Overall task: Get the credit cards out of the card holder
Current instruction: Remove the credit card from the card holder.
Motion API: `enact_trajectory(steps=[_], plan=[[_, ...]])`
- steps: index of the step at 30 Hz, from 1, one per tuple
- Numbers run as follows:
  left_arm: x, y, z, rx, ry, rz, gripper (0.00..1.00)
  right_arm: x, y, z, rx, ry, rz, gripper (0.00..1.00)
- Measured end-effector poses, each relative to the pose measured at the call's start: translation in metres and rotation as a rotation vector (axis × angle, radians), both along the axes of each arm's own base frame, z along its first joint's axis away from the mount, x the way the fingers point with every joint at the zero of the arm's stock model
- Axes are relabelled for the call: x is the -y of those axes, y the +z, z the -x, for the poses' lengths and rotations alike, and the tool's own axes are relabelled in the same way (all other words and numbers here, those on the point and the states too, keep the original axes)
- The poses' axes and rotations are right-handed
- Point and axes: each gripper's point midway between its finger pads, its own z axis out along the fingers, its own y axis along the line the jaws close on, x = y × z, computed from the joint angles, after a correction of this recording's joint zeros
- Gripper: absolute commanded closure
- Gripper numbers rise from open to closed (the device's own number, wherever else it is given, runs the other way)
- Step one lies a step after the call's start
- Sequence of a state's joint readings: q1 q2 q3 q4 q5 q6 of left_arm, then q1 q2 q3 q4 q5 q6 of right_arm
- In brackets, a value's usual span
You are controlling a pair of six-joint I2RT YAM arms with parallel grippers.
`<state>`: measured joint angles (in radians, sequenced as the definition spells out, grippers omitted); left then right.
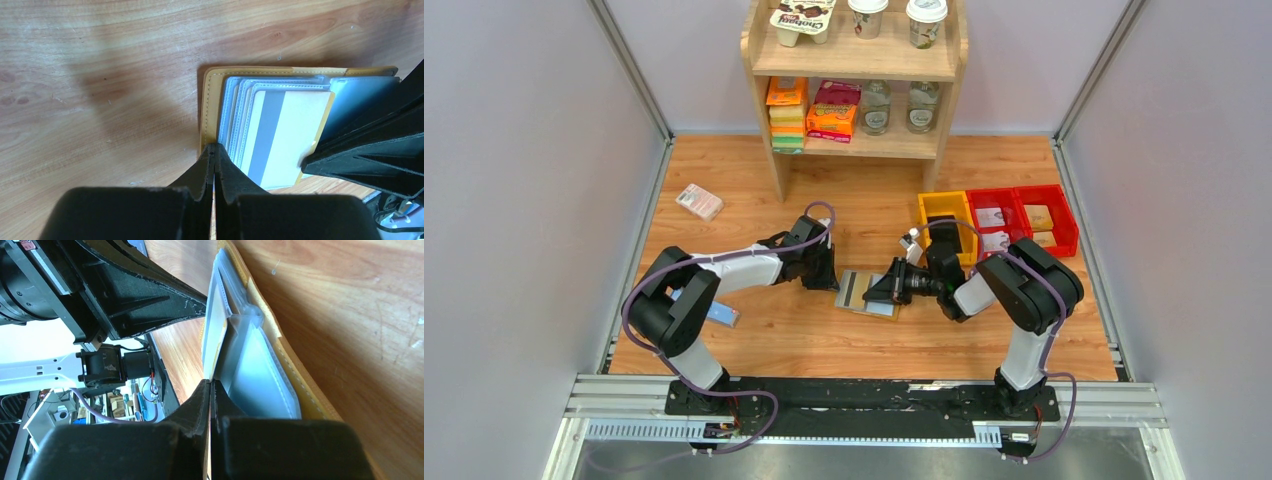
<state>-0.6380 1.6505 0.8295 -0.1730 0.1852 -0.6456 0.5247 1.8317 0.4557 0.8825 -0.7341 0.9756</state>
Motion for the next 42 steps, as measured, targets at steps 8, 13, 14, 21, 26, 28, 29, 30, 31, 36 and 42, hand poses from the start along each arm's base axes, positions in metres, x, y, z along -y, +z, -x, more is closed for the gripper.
enact_trajectory(steps=[8, 13, 14, 21, 26, 28, 29, 30, 31, 36, 42], plan=[[0.001, 0.000, 0.000, 0.002, 0.004, 0.011, 1.00, 0.011, -0.008, 0.005, -0.024, -0.021, 0.013, 1.00], [0.002, 0.000, 0.000, 0.002, 0.009, 0.016, 1.00, 0.019, -0.013, 0.009, -0.040, -0.035, 0.020, 1.00], [0.002, 0.000, 0.000, 0.003, 0.009, 0.017, 1.00, 0.020, -0.012, 0.009, -0.041, -0.037, 0.020, 1.00], [0.001, 0.002, 0.001, 0.013, 0.015, 0.027, 0.89, 0.021, -0.013, 0.009, -0.042, -0.040, 0.020, 1.00], [-0.008, 0.006, 0.017, 0.003, 0.007, 0.015, 0.80, 0.021, -0.013, 0.009, -0.043, -0.039, 0.020, 1.00], [-0.010, 0.013, 0.021, 0.007, 0.002, 0.018, 0.79, 0.021, -0.013, 0.010, -0.046, -0.039, 0.022, 1.00], [-0.008, 0.018, 0.021, 0.015, -0.002, 0.027, 0.79, 0.021, -0.013, 0.010, -0.046, -0.038, 0.022, 1.00], [-0.006, 0.023, 0.021, 0.024, -0.008, 0.039, 0.79, 0.021, -0.013, 0.009, -0.048, -0.038, 0.022, 1.00], [-0.004, 0.027, 0.021, 0.028, -0.014, 0.049, 0.78, 0.021, -0.013, 0.009, -0.049, -0.037, 0.023, 1.00], [0.014, 0.046, 0.019, 0.054, -0.064, 0.097, 0.80, 0.018, -0.013, 0.007, -0.053, -0.031, 0.029, 1.00], [0.027, 0.042, 0.012, 0.046, -0.093, 0.104, 0.91, 0.017, -0.014, 0.007, -0.058, -0.032, 0.035, 1.00]])
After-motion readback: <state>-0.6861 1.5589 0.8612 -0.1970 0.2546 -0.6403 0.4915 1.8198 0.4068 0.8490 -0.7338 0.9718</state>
